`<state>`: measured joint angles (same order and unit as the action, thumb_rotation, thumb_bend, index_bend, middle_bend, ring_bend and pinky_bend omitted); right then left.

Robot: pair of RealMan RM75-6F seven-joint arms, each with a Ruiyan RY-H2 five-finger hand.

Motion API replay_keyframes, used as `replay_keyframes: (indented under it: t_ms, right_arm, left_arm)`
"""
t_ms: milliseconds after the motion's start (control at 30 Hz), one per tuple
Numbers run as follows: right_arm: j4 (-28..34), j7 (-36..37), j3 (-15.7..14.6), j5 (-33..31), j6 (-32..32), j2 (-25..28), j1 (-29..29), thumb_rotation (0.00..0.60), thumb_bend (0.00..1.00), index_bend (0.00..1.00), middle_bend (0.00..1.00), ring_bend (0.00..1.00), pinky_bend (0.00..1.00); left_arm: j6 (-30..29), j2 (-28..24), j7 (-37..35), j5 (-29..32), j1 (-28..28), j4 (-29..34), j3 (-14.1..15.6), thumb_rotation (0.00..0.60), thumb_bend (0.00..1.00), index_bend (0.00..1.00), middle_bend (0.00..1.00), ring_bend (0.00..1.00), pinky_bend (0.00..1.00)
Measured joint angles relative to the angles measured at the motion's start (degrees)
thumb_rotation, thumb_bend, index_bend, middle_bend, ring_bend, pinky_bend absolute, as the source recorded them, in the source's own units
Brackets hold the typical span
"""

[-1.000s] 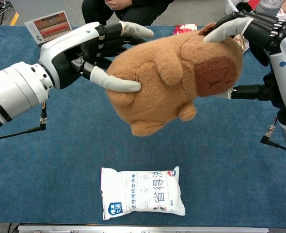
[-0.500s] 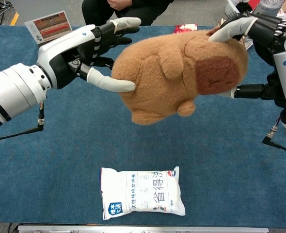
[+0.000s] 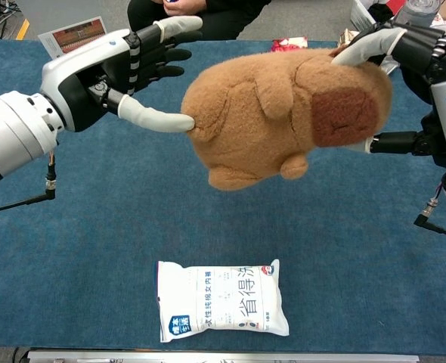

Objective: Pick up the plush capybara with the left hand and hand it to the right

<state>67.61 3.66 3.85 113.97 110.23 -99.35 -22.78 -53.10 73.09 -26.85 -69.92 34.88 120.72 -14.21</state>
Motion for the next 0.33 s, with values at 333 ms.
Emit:
replay_keyframes:
  t_ms: [333]
  right_arm:
    - [-1.0, 1.6, 0.1, -0.8, 0.1, 0.2, 0.0, 0.6, 0.03, 0.78, 0.75, 0.81, 0.98]
  left_arm:
    - [-0.5, -1.9, -1.5, -0.1, -0.9, -0.2, 0.3, 0.6, 0.0, 0.0, 0.0, 0.0, 0.03]
